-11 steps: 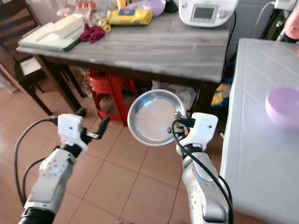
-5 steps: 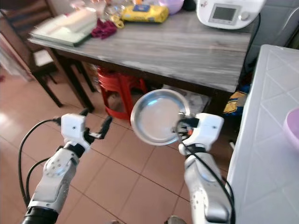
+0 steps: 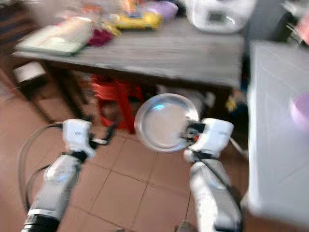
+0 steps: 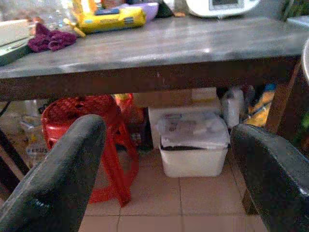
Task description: Setting the table
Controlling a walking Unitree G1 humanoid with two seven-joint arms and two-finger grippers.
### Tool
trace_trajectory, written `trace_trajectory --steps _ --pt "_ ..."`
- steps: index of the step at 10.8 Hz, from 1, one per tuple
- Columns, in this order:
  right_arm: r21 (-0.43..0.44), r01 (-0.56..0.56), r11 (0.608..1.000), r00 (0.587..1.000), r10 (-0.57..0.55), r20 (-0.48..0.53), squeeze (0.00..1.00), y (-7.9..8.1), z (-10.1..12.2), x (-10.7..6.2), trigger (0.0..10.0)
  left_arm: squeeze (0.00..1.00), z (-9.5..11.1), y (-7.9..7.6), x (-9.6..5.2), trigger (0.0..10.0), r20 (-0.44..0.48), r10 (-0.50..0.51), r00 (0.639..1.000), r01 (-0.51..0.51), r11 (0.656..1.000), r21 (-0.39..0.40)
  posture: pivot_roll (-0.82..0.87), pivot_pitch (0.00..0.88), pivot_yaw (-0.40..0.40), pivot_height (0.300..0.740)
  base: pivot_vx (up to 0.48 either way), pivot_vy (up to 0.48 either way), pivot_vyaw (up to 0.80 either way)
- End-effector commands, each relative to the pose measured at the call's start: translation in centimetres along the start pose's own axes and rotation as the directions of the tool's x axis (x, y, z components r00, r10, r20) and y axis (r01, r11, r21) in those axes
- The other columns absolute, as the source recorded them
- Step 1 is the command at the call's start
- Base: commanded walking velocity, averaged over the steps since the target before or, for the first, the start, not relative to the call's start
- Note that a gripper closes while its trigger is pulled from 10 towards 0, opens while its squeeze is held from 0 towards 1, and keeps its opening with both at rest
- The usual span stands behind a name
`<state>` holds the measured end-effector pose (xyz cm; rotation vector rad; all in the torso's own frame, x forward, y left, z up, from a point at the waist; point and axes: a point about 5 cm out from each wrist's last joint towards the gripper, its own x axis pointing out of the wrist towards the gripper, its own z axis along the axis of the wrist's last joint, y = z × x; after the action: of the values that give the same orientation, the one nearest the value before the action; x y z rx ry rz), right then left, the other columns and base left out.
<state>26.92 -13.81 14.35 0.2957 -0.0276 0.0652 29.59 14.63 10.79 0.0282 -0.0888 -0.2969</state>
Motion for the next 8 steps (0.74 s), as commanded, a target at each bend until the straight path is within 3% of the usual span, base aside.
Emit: trace_trajectory --steps 1,5,8 --pt "-0.003 0.013 1.0 1.0 -0.012 0.02 0.0 -0.28 0.5 -0.02 10.0 0.0 0.16 -0.44 0.27 10.0 0.005 -0.014 1.0 0.014 1.0 0.0 -0.07 0.136 0.115 0.74 0.0 0.48 -0.74" --pt "-0.004 0.014 1.0 1.0 -0.014 0.022 0.0 -0.31 0.53 -0.03 10.0 0.0 0.18 -0.6 0.34 10.0 0.009 -0.014 1.0 0.014 1.0 -0.004 -0.07 0.135 0.112 0.74 0.0 0.473 -0.6" --pt "-0.009 0.008 1.0 1.0 -0.008 0.022 0.0 -0.33 0.51 -0.02 10.0 0.0 0.49 -0.77 0.33 10.0 0.031 0.006 1.0 -0.006 1.0 0.002 -0.06 0.133 0.108 0.74 0.0 0.0 0.0"
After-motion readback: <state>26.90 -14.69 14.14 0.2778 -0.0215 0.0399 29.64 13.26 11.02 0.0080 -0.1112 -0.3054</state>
